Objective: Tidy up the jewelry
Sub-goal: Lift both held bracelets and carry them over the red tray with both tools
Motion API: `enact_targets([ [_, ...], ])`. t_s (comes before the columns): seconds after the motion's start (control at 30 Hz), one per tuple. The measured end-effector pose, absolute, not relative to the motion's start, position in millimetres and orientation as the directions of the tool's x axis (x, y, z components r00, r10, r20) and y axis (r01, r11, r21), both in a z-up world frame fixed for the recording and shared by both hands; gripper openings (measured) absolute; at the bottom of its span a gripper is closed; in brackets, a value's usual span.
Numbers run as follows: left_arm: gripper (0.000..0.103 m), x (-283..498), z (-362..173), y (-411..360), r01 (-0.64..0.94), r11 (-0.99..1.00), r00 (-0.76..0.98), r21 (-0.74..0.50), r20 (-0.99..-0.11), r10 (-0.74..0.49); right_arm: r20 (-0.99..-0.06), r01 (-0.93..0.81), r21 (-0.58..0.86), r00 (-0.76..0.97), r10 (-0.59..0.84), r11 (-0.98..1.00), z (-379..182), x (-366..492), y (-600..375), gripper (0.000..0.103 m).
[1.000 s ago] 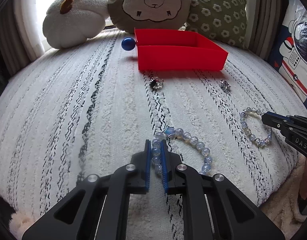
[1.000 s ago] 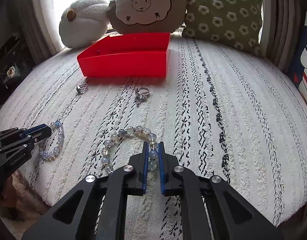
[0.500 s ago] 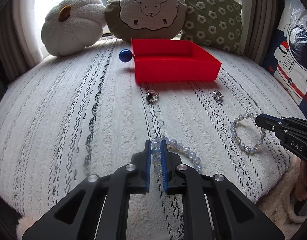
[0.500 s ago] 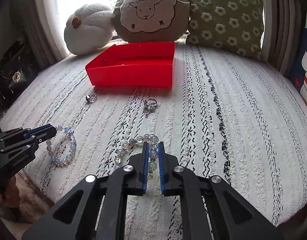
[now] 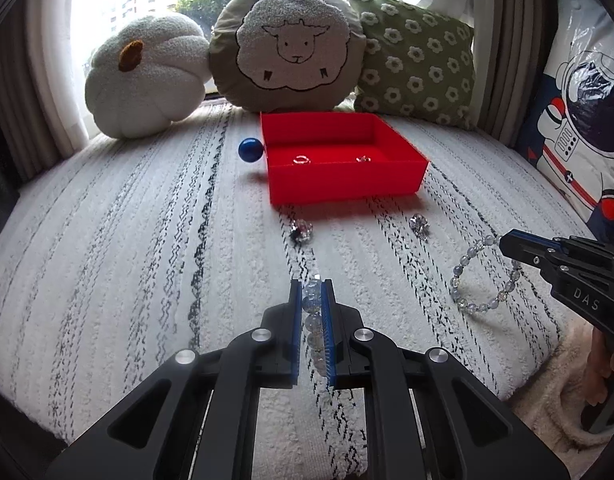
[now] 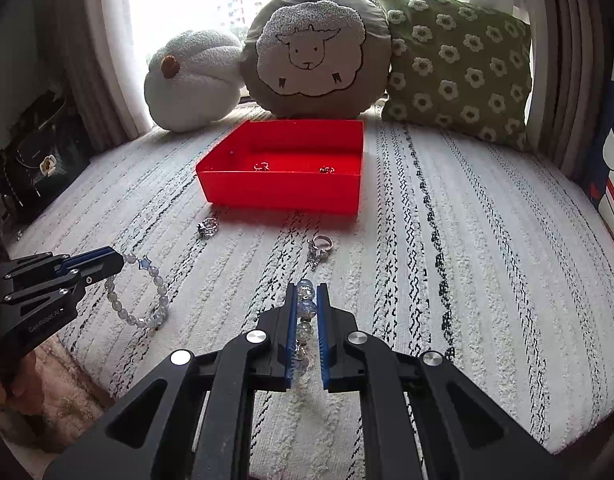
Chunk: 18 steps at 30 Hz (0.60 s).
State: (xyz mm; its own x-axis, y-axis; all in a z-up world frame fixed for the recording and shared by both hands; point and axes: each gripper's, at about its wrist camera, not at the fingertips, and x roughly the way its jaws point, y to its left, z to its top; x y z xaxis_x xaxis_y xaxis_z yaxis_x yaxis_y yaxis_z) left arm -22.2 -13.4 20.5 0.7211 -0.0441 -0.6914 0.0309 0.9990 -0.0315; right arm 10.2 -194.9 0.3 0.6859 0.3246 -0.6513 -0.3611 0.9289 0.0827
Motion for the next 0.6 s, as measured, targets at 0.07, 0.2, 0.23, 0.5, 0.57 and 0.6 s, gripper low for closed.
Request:
enact_targets([
  [0.07, 0.009, -23.5, 27.7, -13.8, 0.029, 0.999, 0.731, -0.024, -0.681, -0.038, -0.645, -0.37, 0.079, 0.689, 0.331, 0.926, 4.7, 9.0, -191.2, 0.01],
  [0.2, 0.009, -23.7, 35.7, -12.2, 0.016, 1.0, 0.739, -0.014, -0.674, -0.021, -0.635, -0.388, 0.075, 0.692, 0.344, 0.919, 12.3, 5.9, -183.6, 0.01],
  [0.23, 0.009, -23.7, 36.8, -11.6, 0.013, 1.0, 0.74, -0.012, -0.673, -0.017, -0.633, -0.392, 0.073, 0.692, 0.347, 0.917, 14.1, 4.9, -182.2, 0.01],
  [0.5, 0.009, -23.7, 40.0, -11.2, 0.005, 1.0, 0.743, 0.003, -0.67, -0.002, -0.635, -0.415, 0.063, 0.685, 0.357, 0.908, 17.6, 1.2, -172.9, 0.01],
  [0.57, 0.009, -24.2, 40.2, -11.1, 0.004, 1.0, 0.743, 0.005, -0.669, 0.001, -0.638, -0.416, 0.063, 0.682, 0.357, 0.907, 16.8, 0.9, -172.5, 0.01],
  [0.6, 0.009, -24.3, 40.2, -10.8, 0.002, 1.0, 0.744, 0.007, -0.669, 0.003, -0.639, -0.414, 0.063, 0.682, 0.356, 0.908, 16.6, 1.2, -172.9, 0.01],
])
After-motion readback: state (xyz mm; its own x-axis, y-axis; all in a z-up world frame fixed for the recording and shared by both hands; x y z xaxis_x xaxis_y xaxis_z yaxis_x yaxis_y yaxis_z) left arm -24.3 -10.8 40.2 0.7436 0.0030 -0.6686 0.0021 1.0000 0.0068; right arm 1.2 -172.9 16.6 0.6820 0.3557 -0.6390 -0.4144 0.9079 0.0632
